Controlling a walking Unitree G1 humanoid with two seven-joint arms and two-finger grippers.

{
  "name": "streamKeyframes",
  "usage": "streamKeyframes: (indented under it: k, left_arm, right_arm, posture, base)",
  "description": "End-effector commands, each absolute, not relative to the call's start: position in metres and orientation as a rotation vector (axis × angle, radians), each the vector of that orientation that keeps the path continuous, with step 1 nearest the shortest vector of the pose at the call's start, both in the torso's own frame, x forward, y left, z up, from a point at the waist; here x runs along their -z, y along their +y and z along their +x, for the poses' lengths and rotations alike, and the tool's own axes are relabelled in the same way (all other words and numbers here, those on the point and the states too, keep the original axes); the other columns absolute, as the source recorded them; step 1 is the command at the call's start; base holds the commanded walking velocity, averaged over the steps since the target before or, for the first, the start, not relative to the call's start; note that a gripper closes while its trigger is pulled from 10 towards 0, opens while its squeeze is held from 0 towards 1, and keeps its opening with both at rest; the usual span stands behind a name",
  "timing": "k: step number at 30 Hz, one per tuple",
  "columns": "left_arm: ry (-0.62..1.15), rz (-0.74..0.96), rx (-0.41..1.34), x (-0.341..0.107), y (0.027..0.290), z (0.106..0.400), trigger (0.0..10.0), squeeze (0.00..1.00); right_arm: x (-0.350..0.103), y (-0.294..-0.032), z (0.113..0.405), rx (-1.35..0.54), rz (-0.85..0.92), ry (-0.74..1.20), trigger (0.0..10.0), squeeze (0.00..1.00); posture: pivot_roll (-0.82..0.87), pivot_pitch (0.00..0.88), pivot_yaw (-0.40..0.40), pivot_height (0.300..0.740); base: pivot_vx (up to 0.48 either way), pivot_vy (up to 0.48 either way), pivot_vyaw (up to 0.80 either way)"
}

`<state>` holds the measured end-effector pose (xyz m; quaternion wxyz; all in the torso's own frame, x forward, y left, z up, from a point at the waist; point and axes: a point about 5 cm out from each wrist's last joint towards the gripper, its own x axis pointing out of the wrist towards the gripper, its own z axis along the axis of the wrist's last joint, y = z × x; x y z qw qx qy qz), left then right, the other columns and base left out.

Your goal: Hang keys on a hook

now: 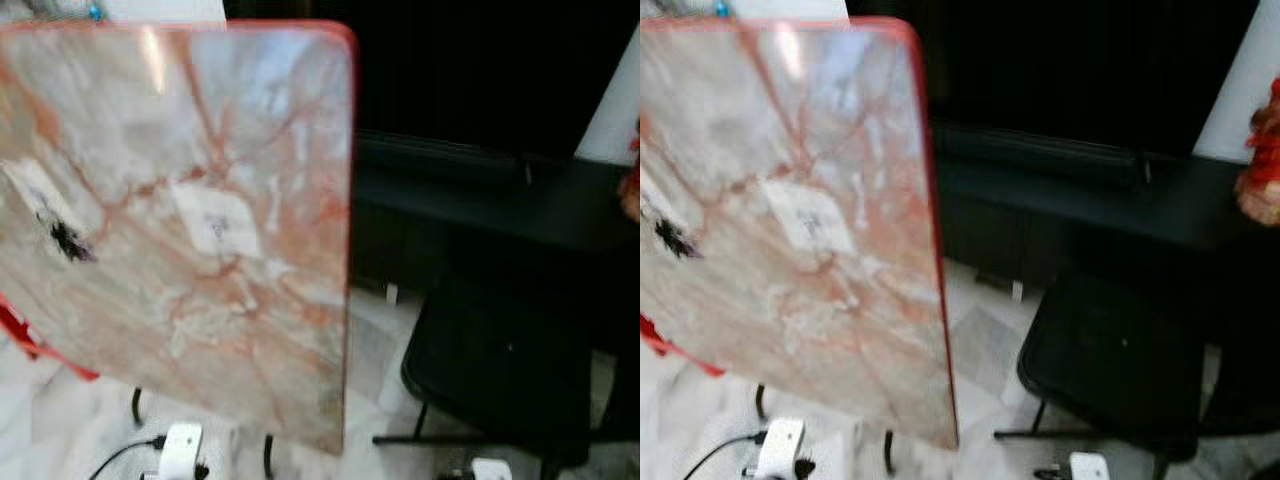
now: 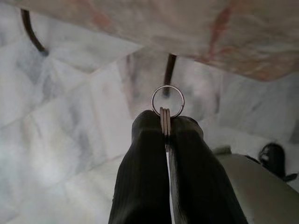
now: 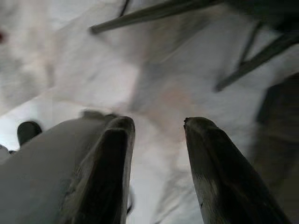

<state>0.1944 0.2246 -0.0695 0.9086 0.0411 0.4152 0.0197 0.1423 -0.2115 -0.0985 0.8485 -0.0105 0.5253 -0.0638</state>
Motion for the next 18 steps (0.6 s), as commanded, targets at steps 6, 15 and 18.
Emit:
streamKeyframes:
  k: [6,15,18]
  left_arm:
    - [0.798,0.161,-0.1,0.068,0.232,0.19,10.0,0.0]
    - [0.437,0.184,-0.081,0.012,0.237,0.256,10.0,0.0]
    - [0.368,0.211,-0.08,0.004,0.241,0.255,10.0,0.0]
  right_arm:
    - [0.102,-0.206,0.136,0.114,-0.021,1.127,10.0,0.0]
    - [0.101,-0.21,0.136,0.092,-0.053,1.133,10.0,0.0]
    - [0.101,-0.21,0.136,0.089,-0.059,1.134,10.0,0.0]
  posture:
    - [-0.04,0.0,0.03,0.708]
    - [-0.03,0.0,0.013,0.708]
    - [-0.03,0.0,0.009,0.708]
  base:
    - [0.0,0.0,0.0]
    - [0.0,0.0,0.0]
    - [0.0,0.0,0.0]
